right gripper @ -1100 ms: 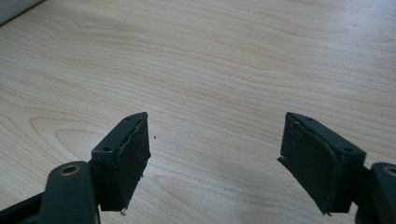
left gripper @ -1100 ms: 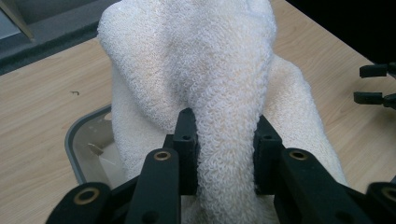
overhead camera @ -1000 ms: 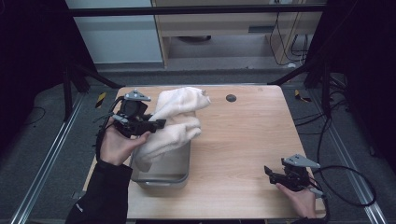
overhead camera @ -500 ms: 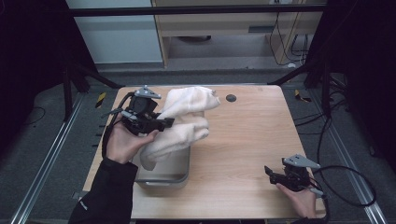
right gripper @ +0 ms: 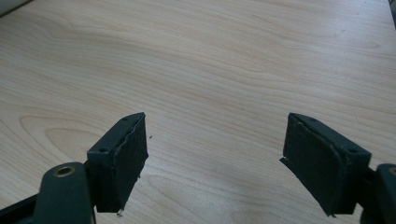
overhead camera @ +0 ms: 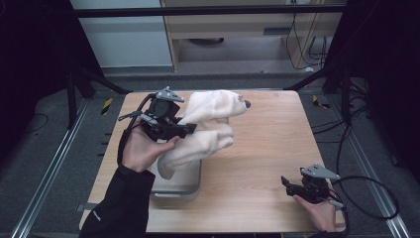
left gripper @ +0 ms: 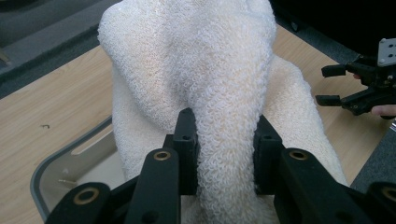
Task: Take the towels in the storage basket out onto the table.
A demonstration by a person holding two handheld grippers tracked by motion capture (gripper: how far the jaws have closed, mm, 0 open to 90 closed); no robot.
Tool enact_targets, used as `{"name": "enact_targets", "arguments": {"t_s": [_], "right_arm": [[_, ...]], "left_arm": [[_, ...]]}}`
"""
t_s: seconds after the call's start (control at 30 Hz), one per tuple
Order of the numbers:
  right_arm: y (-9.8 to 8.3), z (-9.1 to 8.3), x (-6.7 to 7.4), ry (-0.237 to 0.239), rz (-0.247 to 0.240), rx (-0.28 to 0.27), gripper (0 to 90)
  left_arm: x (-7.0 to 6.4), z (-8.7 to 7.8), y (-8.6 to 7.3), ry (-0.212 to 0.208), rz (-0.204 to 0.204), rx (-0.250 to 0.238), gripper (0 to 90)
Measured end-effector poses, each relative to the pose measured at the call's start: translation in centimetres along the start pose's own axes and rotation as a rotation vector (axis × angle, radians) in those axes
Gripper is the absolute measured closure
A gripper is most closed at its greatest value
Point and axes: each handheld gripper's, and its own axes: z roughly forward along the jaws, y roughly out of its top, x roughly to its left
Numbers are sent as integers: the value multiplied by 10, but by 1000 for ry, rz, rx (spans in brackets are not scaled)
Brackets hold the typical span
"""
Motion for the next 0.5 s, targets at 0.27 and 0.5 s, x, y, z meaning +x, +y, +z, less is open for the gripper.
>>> {"name": "enact_targets", "arguments": {"t_s": [0.27,0.5], "right_arm": [[0,0,-1,-4,5,9,181],[-1,-1,-1,-14,-11,7,177]], "left_arm": [[-15,6,11,-18,30,10,693],[-25,14,17,-32,46,20,693]]}}
